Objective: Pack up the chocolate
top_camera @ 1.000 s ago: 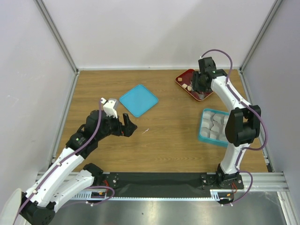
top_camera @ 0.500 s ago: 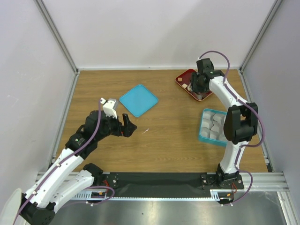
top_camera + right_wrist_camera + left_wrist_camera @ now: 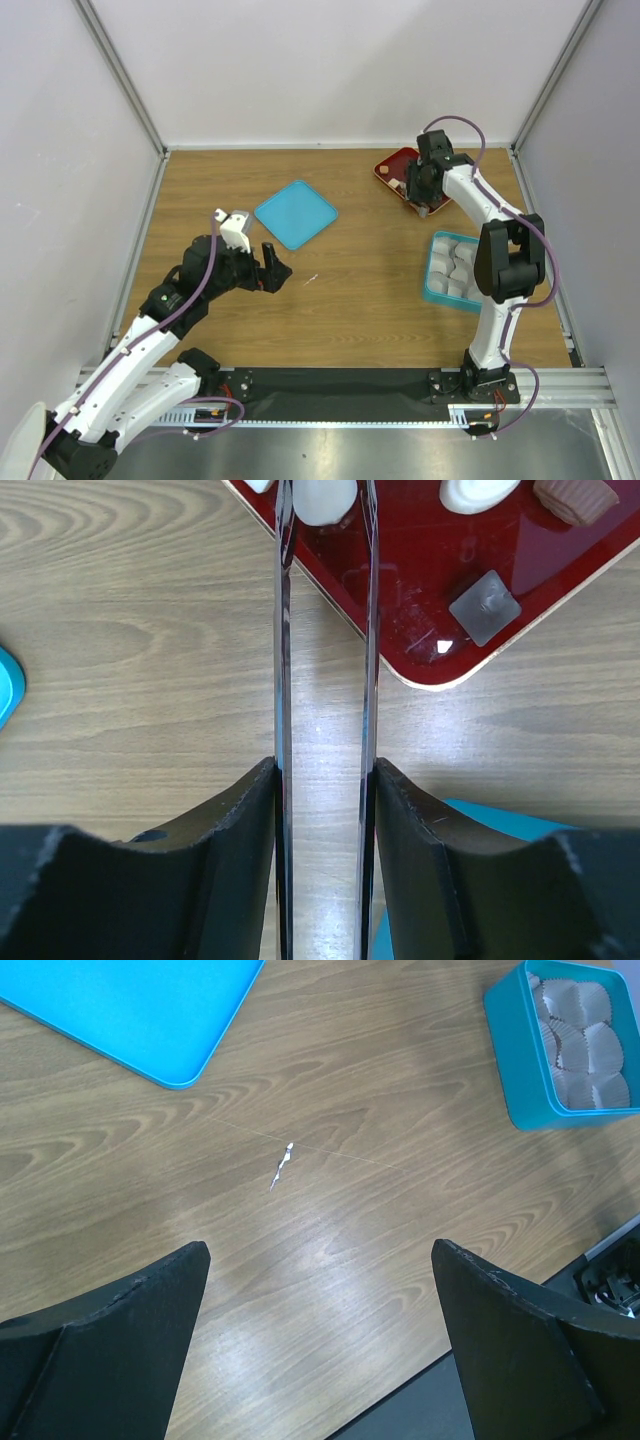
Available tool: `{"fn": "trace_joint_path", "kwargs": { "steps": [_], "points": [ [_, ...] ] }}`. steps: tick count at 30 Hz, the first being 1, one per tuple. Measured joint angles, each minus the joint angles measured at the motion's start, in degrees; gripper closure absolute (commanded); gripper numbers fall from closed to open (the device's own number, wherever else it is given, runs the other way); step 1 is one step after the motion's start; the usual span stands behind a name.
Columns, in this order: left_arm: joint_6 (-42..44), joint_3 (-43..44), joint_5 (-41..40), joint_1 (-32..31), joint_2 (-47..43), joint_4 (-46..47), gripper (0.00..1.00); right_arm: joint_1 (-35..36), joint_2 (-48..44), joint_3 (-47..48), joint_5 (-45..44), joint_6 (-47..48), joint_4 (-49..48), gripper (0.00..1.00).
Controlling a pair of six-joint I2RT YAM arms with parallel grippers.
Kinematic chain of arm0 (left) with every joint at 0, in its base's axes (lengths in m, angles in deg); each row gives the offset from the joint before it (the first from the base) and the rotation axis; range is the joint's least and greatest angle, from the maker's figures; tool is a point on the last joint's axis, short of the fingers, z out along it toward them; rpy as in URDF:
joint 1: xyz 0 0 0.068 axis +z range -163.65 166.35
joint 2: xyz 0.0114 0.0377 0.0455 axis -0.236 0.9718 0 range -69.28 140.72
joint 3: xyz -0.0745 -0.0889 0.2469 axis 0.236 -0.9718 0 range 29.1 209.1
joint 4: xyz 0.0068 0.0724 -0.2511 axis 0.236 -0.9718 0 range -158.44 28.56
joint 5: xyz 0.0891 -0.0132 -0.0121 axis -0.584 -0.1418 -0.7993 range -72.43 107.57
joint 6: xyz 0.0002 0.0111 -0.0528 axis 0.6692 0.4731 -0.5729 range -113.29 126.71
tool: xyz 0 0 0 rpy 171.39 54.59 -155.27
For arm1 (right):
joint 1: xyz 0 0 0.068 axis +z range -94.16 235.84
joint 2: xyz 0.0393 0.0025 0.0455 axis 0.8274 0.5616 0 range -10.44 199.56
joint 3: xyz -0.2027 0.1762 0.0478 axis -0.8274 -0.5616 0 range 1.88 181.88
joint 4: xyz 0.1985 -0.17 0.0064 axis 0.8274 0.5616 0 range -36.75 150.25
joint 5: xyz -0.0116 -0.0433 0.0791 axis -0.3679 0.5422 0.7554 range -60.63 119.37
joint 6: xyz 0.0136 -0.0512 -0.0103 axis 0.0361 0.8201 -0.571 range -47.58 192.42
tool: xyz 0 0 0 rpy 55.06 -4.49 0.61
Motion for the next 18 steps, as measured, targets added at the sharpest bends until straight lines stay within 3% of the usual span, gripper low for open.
{"fn": "trace_joint_path", "kwargs": {
  "steps": [18],
  "points": [
    [0.4,0.0,0.0,0.0,0.7,0.0,0.0,-0.6,0.3,-0.7,0.6,0.0,-0.5,0.66]
  ]
}}
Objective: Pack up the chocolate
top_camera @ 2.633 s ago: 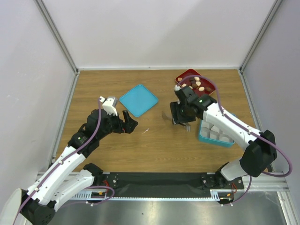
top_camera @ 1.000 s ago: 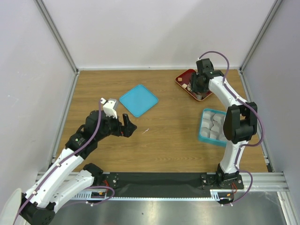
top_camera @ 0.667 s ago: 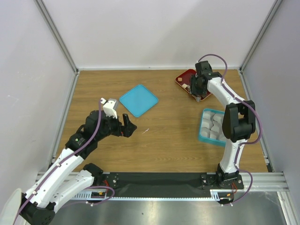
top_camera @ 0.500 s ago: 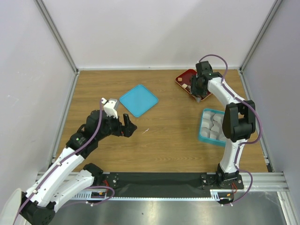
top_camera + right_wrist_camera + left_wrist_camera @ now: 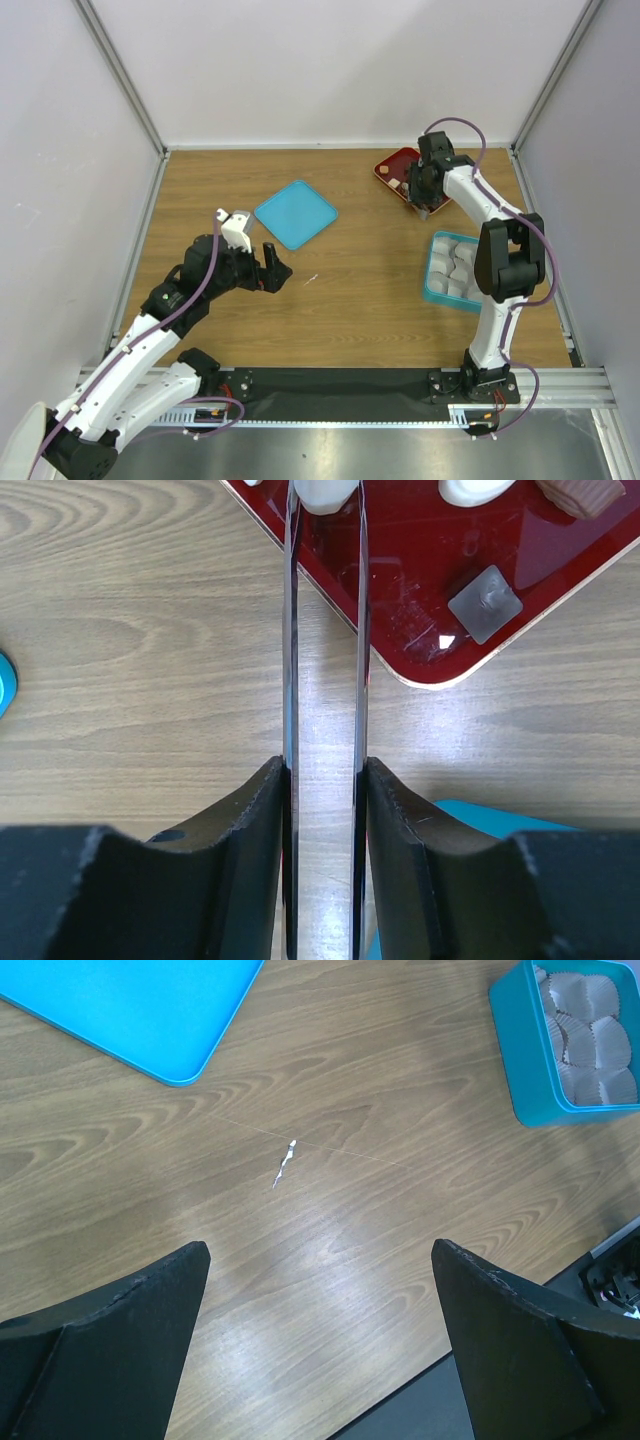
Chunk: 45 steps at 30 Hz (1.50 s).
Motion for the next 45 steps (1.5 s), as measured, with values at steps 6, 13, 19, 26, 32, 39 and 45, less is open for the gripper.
{"fn": "trace_joint_path", "kwargs": {
  "steps": [6,13,19,26,32,39,45],
  "points": [
    [0.0,0.0,0.1,0.0,0.0,0.0,0.0,-0.2,-2.4,-0.1,0.5,-0.1,1.4,0.67],
    [0.0,0.0,1.4,0.0,0.0,0.0,0.0,-0.3,-9.1,-1.3,0.4,-0.5,3.1,0.68],
    [0.0,0.0,3.8,0.0,-0.6,0.1,0.0,-0.9,-16.9,-6.3,-1.6,-2.3,7.8,0.69],
    [0.0,0.0,7.8,0.0,-1.6,1.3,0.0,-6.3,-30.4,-10.5,-4.5,-4.5,15.0,0.69],
    [0.0,0.0,11.0,0.0,-2.3,2.5,0.0,-16.4,-37.9,-17.5,-5.2,-6.3,19.5,0.69],
    [0.0,0.0,14.0,0.0,-3.4,3.5,0.0,-24.7,-38.9,-21.2,-3.2,-8.1,24.4,0.69],
    [-0.1,0.0,15.7,0.0,-3.8,3.5,0.0,-24.5,-42.6,-23.5,-2.0,-8.2,24.6,0.7]
  ]
}}
